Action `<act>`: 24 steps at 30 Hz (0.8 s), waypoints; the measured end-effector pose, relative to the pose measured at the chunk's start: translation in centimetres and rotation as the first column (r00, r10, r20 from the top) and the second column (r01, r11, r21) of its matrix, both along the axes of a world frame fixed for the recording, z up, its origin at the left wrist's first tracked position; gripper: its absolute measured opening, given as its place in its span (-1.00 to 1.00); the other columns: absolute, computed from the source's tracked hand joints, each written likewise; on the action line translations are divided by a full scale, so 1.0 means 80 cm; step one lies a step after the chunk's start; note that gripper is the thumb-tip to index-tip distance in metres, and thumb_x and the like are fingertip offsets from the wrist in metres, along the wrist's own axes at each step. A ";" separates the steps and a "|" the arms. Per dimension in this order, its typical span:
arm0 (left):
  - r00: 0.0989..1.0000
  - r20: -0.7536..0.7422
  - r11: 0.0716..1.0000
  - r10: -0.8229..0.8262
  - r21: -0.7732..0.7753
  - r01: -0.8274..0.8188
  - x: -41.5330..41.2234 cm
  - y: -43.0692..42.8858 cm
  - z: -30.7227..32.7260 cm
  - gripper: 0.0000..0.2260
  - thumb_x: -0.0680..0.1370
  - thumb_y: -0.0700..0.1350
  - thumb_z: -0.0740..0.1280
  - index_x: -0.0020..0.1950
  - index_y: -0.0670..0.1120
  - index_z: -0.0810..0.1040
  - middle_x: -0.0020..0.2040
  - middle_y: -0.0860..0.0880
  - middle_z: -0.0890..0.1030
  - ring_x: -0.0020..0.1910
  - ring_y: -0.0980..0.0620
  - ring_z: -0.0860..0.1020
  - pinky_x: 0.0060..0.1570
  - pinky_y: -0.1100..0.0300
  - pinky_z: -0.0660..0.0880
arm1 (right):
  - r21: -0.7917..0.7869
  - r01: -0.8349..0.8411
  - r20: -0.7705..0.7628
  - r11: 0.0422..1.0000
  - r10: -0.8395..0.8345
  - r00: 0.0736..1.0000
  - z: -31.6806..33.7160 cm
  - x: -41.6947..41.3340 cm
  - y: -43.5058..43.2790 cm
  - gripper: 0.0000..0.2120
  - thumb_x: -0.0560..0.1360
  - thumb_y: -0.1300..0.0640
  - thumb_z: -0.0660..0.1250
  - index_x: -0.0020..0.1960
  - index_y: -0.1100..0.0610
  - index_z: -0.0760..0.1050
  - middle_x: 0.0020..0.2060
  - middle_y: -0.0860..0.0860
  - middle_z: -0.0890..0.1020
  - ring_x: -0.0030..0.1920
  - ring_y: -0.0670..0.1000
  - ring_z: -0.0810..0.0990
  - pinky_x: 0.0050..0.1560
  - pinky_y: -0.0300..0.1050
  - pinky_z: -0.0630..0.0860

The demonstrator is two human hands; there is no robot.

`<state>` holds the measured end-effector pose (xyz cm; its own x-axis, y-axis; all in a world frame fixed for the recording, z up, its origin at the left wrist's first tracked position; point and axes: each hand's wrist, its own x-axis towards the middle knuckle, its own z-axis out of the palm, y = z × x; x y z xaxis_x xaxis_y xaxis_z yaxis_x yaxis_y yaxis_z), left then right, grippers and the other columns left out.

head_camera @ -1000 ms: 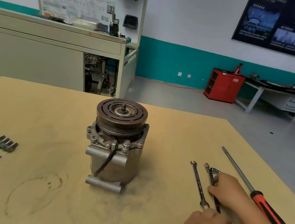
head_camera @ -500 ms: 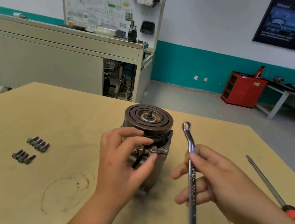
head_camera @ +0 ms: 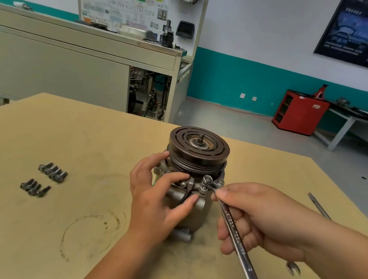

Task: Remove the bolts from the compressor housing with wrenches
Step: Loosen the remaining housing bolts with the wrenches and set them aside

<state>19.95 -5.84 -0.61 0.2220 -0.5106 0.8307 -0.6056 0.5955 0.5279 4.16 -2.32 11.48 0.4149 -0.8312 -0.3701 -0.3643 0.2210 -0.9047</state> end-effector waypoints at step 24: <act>0.985 -0.063 0.982 -0.158 0.097 0.164 -0.001 -0.002 -0.014 -0.70 0.36 0.07 0.35 0.09 0.15 0.49 0.36 0.09 0.27 0.38 0.15 0.21 0.33 0.40 0.11 | 0.145 -0.495 -0.214 0.857 0.515 0.830 0.040 -0.067 -0.070 -0.78 0.51 0.02 0.22 -0.02 0.19 0.40 -0.10 0.15 0.69 -0.08 0.11 0.69 -0.02 -0.18 0.55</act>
